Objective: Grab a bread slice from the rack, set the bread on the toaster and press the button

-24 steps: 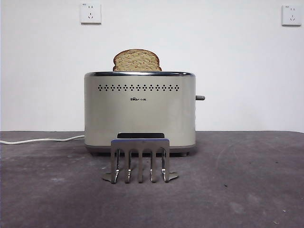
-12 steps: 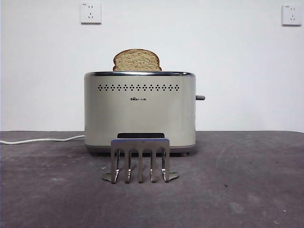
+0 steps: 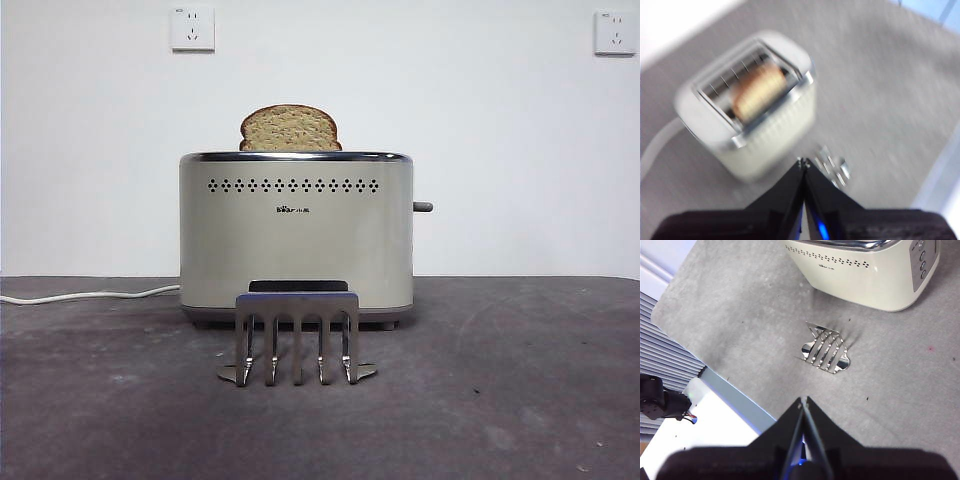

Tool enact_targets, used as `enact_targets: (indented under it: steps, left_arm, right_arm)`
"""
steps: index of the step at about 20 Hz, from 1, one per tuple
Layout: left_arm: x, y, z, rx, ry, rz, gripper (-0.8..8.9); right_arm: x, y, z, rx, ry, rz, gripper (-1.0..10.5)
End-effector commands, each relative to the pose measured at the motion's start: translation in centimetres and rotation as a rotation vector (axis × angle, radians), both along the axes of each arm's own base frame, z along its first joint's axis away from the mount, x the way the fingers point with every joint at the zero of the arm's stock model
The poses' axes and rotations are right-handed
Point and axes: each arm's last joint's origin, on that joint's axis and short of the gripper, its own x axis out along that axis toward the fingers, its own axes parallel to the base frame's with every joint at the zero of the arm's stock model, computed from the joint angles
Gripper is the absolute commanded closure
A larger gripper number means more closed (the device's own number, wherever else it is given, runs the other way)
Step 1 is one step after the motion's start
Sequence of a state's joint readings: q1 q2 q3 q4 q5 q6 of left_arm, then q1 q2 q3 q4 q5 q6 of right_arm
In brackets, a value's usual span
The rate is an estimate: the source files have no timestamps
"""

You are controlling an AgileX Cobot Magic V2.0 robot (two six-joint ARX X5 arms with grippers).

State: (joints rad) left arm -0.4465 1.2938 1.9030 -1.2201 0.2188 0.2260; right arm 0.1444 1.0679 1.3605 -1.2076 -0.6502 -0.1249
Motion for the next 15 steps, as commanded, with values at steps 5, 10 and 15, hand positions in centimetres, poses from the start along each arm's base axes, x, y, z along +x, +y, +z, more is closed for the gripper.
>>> enact_targets:
  steps: [5, 10, 15]
  left_arm:
    - [-3.6, 4.7, 4.7, -0.168, -0.518, 0.041, 8.17]
    - [-5.4, 7.2, -0.4, -0.143, -0.707, 0.239, 8.17]
    - [-6.1, 8.0, -11.3, -0.12, -0.772, 0.402, 8.17]
  right_arm:
    - [0.1, 0.0, -0.2, -0.007, -0.004, 0.005, 9.5]
    - [0.1, 0.0, -0.2, -0.007, -0.004, 0.006, 9.5]
    - [0.1, 0.0, -0.2, -0.007, -0.004, 0.006, 9.5]
